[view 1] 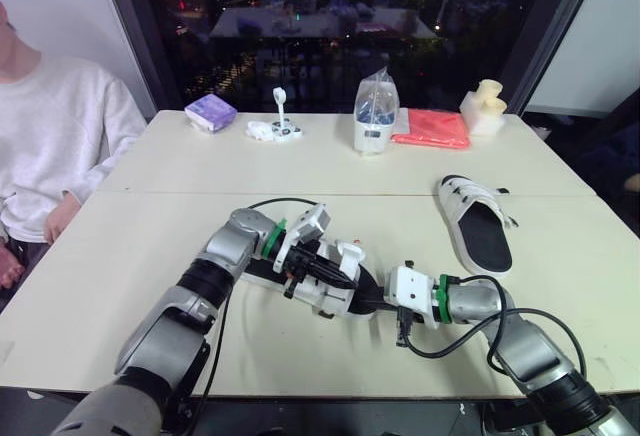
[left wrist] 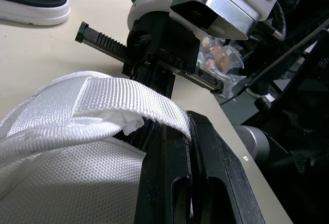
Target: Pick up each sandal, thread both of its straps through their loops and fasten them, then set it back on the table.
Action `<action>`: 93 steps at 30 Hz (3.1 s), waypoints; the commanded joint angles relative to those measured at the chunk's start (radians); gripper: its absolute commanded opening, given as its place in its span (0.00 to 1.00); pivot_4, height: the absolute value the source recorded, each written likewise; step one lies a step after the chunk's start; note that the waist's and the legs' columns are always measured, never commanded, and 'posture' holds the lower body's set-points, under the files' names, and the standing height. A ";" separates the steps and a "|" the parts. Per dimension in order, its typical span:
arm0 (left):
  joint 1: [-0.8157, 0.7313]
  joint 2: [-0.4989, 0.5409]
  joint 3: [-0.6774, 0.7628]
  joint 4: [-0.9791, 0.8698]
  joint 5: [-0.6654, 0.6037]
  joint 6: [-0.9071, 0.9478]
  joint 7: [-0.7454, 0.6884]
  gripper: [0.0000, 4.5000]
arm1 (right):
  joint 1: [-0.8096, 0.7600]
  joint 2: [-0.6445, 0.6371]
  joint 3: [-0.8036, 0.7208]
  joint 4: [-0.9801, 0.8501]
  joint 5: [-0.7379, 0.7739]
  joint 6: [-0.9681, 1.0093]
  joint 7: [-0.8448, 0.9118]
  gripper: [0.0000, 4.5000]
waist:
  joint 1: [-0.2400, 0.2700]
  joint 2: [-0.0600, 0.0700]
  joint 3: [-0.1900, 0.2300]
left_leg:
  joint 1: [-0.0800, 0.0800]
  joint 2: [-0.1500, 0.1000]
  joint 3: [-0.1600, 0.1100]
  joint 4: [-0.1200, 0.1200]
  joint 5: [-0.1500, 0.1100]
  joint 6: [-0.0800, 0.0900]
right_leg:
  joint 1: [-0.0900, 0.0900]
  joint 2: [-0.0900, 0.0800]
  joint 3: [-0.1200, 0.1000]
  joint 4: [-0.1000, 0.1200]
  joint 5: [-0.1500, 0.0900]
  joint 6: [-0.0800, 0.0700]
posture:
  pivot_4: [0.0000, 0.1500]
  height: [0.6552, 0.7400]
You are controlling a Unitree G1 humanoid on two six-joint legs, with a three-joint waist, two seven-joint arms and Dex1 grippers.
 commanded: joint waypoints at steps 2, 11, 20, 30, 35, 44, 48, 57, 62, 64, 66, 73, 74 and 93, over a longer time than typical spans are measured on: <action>0.011 0.041 0.022 -0.073 -0.003 0.033 -0.004 0.31 | 0.027 -0.004 0.051 0.070 -0.045 0.030 0.015 0.00 | -0.002 0.000 0.000 | 0.000 0.000 0.000 0.000 0.000 0.000 | 0.000 0.000 0.000 0.000 0.000 0.000 | 1.00 1.00; 0.049 0.117 0.129 -0.224 -0.063 0.134 0.023 0.96 | 0.017 0.005 0.058 0.087 -0.048 0.019 0.013 0.00 | -0.005 0.000 0.000 | 0.000 0.000 0.000 0.000 0.000 0.000 | 0.000 0.000 0.000 0.000 0.000 0.000 | 1.00 1.00; 0.207 0.253 0.148 -0.464 -0.115 0.245 0.014 0.96 | -0.005 0.011 0.066 0.114 -0.049 0.004 0.013 0.00 | -0.020 0.000 0.000 | 0.001 0.000 0.000 0.000 0.000 -0.001 | 0.001 0.001 0.000 0.000 0.000 0.000 | 1.00 1.00; 0.410 0.305 0.117 -0.601 -0.083 0.197 0.070 0.96 | -0.007 0.011 0.069 0.119 -0.050 -0.003 0.015 0.00 | -0.020 0.000 0.000 | 0.001 0.001 0.000 0.000 0.000 -0.001 | 0.001 -0.001 0.001 0.000 0.000 0.000 | 1.00 1.00; 0.440 0.271 0.109 -0.592 -0.052 0.146 0.136 0.96 | -0.009 0.008 0.069 0.120 -0.050 -0.006 0.017 0.00 | -0.019 0.001 0.000 | 0.001 0.001 0.000 0.000 0.000 -0.002 | 0.001 -0.001 0.001 0.000 0.000 0.000 | 1.00 1.00; 0.466 0.213 0.087 -0.588 -0.001 0.106 0.244 0.96 | -0.010 0.006 0.067 0.119 -0.051 -0.005 0.018 0.00 | -0.018 0.000 -0.001 | 0.002 0.001 0.000 0.000 0.000 -0.002 | 0.002 -0.001 0.001 0.000 0.000 0.000 | 1.00 1.00; 0.466 0.194 0.085 -0.594 -0.005 0.112 0.268 0.96 | -0.007 0.006 0.066 0.115 -0.049 -0.001 0.017 0.00 | -0.018 0.000 -0.001 | 0.003 0.001 -0.001 0.000 0.000 -0.002 | 0.002 -0.002 0.001 0.000 0.000 0.000 | 1.00 1.00; 0.462 0.155 0.081 -0.611 -0.025 0.182 0.303 0.78 | -0.002 0.010 0.065 0.113 -0.050 0.001 0.016 0.00 | -0.016 0.000 -0.001 | 0.003 0.001 -0.001 0.000 0.000 -0.002 | 0.002 -0.002 0.001 0.000 0.000 0.000 | 1.00 1.00; 0.473 0.161 0.075 -0.636 -0.039 0.219 0.302 0.21 | 0.001 0.008 0.064 0.111 -0.050 0.003 0.014 0.00 | -0.017 0.000 -0.001 | 0.003 0.001 -0.001 -0.001 0.000 -0.002 | 0.002 -0.002 0.001 0.000 0.000 0.000 | 1.00 1.00; 0.478 0.177 0.067 -0.658 -0.051 0.250 0.286 0.01 | 0.003 0.007 0.063 0.110 -0.050 0.003 0.015 0.00 | -0.017 0.000 -0.001 | 0.003 0.001 -0.001 -0.001 0.000 -0.002 | 0.002 -0.002 0.001 0.000 0.000 0.000 | 1.00 1.00; 0.484 0.210 0.045 -0.699 -0.057 0.277 0.257 0.01 | 0.002 0.006 0.063 0.111 -0.050 0.003 0.016 0.00 | -0.018 0.000 -0.001 | 0.003 0.001 -0.001 -0.001 0.000 -0.002 | 0.002 -0.002 0.001 0.000 0.000 0.000 | 1.00 1.00; 0.417 0.337 0.013 -0.826 -0.166 0.362 0.055 0.01 | -0.005 0.000 0.059 0.118 -0.050 0.000 0.021 0.00 | -0.018 0.000 -0.001 | 0.003 0.001 -0.001 -0.001 -0.001 -0.004 | 0.001 -0.002 0.001 -0.001 0.000 -0.001 | 1.00 1.00; 0.401 0.351 0.010 -0.822 -0.163 0.344 0.029 0.01 | -0.007 0.000 0.059 0.121 -0.050 -0.001 0.022 0.00 | -0.018 0.001 -0.001 | 0.002 0.001 -0.001 -0.001 -0.001 -0.004 | 0.001 -0.002 0.001 -0.001 0.000 -0.001 | 1.00 1.00; -0.099 0.090 0.048 -0.124 -0.032 0.053 0.077 0.01 | -0.007 -0.007 0.054 0.119 -0.056 -0.005 0.016 0.00 | -0.016 -0.001 0.000 | 0.000 0.000 0.001 -0.002 0.001 -0.001 | -0.001 0.002 0.000 0.000 -0.002 -0.001 | 1.00 1.00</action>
